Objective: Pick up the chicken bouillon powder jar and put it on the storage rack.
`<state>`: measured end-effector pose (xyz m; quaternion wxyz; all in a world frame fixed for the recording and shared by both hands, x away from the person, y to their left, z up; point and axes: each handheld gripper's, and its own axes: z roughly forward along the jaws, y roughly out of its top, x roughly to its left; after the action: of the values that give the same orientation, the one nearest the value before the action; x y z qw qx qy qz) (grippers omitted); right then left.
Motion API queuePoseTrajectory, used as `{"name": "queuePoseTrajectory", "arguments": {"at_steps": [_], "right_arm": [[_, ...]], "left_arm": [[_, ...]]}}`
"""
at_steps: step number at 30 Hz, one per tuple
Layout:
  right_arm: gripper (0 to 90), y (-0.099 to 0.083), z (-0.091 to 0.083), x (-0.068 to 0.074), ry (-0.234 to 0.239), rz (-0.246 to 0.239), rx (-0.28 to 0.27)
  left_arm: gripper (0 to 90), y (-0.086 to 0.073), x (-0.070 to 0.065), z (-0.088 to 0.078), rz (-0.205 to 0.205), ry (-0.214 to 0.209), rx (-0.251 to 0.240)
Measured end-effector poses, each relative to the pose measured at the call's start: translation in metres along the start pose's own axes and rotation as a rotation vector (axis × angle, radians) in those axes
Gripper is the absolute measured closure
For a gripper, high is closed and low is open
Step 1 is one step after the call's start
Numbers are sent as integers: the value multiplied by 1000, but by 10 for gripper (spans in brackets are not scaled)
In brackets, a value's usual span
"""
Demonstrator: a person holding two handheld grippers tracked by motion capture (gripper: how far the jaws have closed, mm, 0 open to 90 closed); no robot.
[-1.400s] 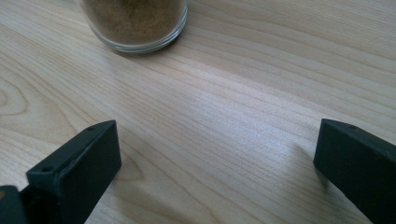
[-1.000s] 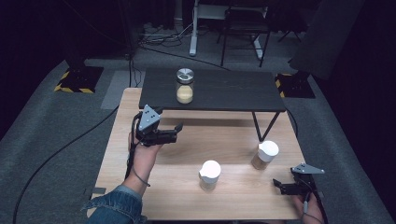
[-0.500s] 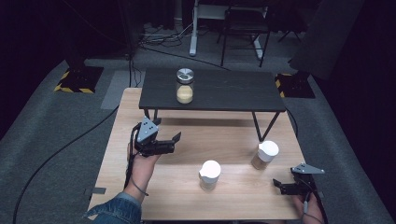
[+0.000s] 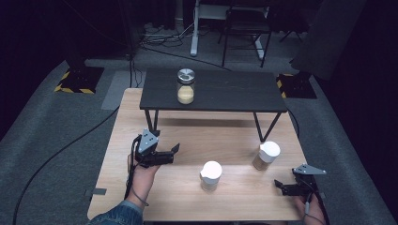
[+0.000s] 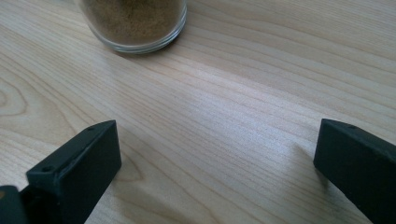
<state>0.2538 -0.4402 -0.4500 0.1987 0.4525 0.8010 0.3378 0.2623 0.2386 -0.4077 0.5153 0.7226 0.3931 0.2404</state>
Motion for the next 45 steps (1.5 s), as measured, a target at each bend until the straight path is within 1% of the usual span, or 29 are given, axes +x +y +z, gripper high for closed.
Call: {"name": "queuePoseTrajectory", "arguments": {"at_steps": [6, 11, 16, 20, 22, 25, 28, 31, 34, 37, 45], "right_arm": [[5, 0, 0, 0, 0, 0, 0], [5, 0, 0, 0, 0, 0, 0], [5, 0, 0, 0, 0, 0, 0], [5, 0, 0, 0, 0, 0, 0], [5, 0, 0, 0, 0, 0, 0], [5, 0, 0, 0, 0, 0, 0], [5, 0, 0, 0, 0, 0, 0], [5, 0, 0, 0, 0, 0, 0], [5, 0, 0, 0, 0, 0, 0], [5, 0, 0, 0, 0, 0, 0], [5, 0, 0, 0, 0, 0, 0]], "left_arm": [[93, -11, -3, 1, -7, 3, 26], [93, -19, -5, 5, 6, 21, 60], [94, -27, -4, 7, -3, 32, 88], [95, -32, -5, 7, 9, 50, 110], [94, -34, -6, 8, 22, 60, 129], [93, -38, -5, 10, 12, 67, 150], [93, -40, -4, 11, 12, 69, 159], [93, -43, -5, 13, 8, 72, 180], [93, -44, -6, 15, 12, 78, 209], [94, -46, -5, 17, -4, 82, 225], [101, -47, -4, 21, -15, 90, 275]]}}
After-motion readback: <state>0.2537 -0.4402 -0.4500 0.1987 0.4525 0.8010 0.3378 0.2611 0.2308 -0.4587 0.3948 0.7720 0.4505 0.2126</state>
